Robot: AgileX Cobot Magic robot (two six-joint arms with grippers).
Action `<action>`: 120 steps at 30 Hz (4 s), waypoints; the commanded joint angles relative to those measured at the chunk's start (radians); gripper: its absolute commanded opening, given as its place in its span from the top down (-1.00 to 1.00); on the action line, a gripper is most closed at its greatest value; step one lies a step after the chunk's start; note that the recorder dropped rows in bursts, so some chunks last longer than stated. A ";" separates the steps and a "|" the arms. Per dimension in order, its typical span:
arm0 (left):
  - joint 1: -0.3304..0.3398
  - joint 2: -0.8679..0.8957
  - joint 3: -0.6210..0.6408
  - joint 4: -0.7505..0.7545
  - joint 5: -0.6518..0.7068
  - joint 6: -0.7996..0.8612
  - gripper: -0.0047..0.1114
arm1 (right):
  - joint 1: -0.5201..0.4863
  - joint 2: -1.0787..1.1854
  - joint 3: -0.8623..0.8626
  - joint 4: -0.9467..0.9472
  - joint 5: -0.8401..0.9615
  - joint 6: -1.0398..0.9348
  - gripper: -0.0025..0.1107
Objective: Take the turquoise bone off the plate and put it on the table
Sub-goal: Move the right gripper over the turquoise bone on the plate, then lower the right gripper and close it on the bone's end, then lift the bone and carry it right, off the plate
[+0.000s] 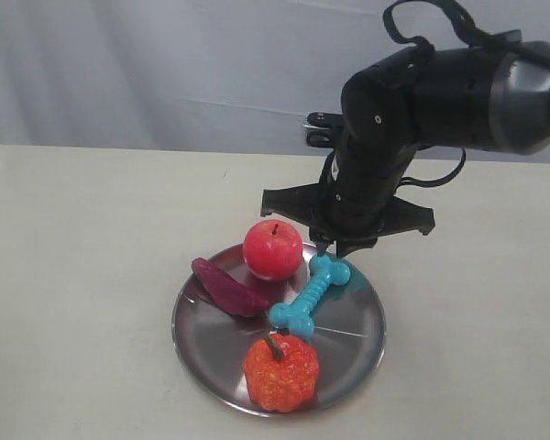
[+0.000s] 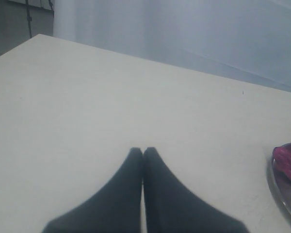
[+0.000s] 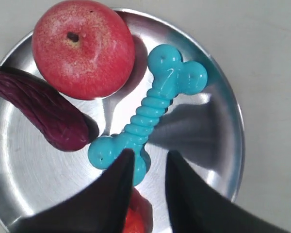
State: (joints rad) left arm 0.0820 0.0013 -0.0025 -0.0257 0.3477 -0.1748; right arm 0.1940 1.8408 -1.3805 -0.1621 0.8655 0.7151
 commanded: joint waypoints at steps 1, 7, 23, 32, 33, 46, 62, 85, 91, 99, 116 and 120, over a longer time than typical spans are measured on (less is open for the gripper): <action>-0.005 -0.001 0.003 0.000 -0.005 -0.002 0.92 | 0.001 0.005 -0.007 0.002 -0.018 0.024 0.02; -0.005 -0.001 0.003 0.000 -0.005 -0.002 0.92 | 0.001 0.008 -0.007 0.006 -0.065 0.028 -0.05; -0.005 -0.001 0.003 0.000 -0.005 -0.002 0.92 | 0.001 0.130 -0.007 0.006 -0.123 0.086 -0.05; -0.005 -0.001 0.003 0.000 -0.005 -0.002 0.92 | 0.001 0.169 -0.007 -0.024 -0.151 0.136 -0.05; -0.005 -0.001 0.003 0.000 -0.005 -0.002 0.92 | 0.001 0.170 -0.007 -0.024 -0.151 0.138 -0.05; -0.005 -0.001 0.003 0.000 -0.005 -0.002 0.92 | 0.001 0.224 -0.003 -0.057 -0.151 0.164 -0.05; -0.005 -0.001 0.003 0.000 -0.005 -0.002 0.92 | 0.001 0.236 -0.003 -0.117 -0.195 0.213 -0.05; -0.005 -0.001 0.003 0.000 -0.005 -0.002 0.92 | 0.001 0.284 -0.001 -0.117 -0.204 0.226 0.82; -0.005 -0.001 0.003 0.000 -0.005 -0.002 0.92 | 0.001 0.278 -0.001 -0.117 -0.202 0.232 0.96; -0.005 -0.001 0.003 0.000 -0.005 -0.002 0.92 | 0.001 0.216 -0.001 -0.120 -0.145 0.232 0.96; -0.005 -0.001 0.003 0.000 -0.005 -0.002 0.92 | -0.086 -0.296 0.001 -0.136 0.206 -0.203 0.96; -0.005 -0.001 0.003 0.000 -0.005 -0.002 0.92 | -0.171 -0.428 0.094 -0.127 0.234 -0.298 0.96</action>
State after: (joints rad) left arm 0.0820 0.0013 -0.0025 -0.0257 0.3477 -0.1748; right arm 0.0618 1.4682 -1.3336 -0.2866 1.0908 0.4638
